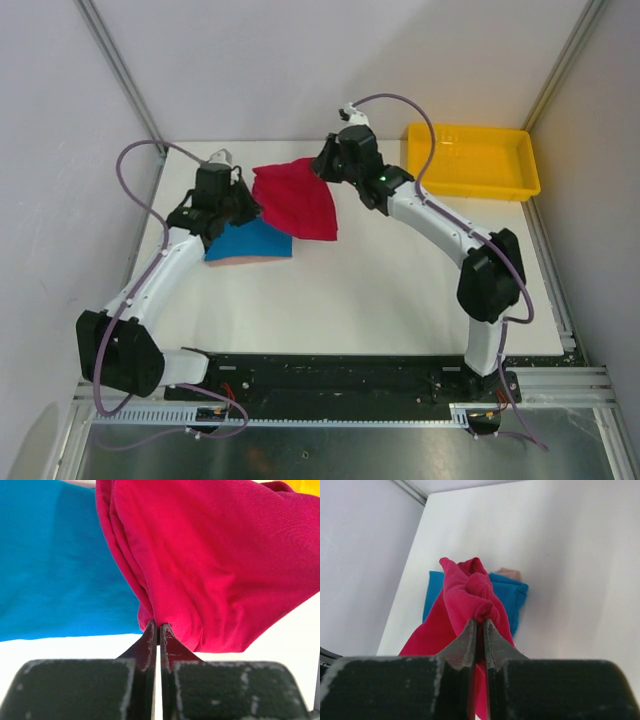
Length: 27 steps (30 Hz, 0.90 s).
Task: Fold and stack the t-shirts
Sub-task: Put the neatly folded tshirt into the corner of the board with both arms
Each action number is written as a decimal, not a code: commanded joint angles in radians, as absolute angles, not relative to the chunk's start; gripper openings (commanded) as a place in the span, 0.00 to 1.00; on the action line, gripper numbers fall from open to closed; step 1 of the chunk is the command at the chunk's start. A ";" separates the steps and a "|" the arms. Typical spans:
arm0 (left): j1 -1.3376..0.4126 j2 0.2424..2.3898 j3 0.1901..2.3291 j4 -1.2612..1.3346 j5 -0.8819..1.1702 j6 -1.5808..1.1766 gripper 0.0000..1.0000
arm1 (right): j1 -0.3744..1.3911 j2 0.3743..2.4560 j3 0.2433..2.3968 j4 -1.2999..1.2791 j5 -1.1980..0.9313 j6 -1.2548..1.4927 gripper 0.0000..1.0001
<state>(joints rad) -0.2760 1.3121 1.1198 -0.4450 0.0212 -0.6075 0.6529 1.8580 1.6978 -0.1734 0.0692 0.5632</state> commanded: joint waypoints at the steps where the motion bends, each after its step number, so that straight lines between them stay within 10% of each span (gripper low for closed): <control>1: -0.195 1.251 1.103 -0.455 0.058 -0.561 0.00 | 0.690 1.940 1.844 -0.123 0.102 0.572 0.00; 27: 0.091 1.288 1.070 -0.480 0.087 -0.512 0.00 | 0.750 2.264 2.197 -0.139 0.077 0.599 0.00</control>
<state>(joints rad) 0.0669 1.2793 1.0557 -0.4969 0.0822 -0.5434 0.7483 2.2517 2.1254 -0.1677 0.0753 0.5919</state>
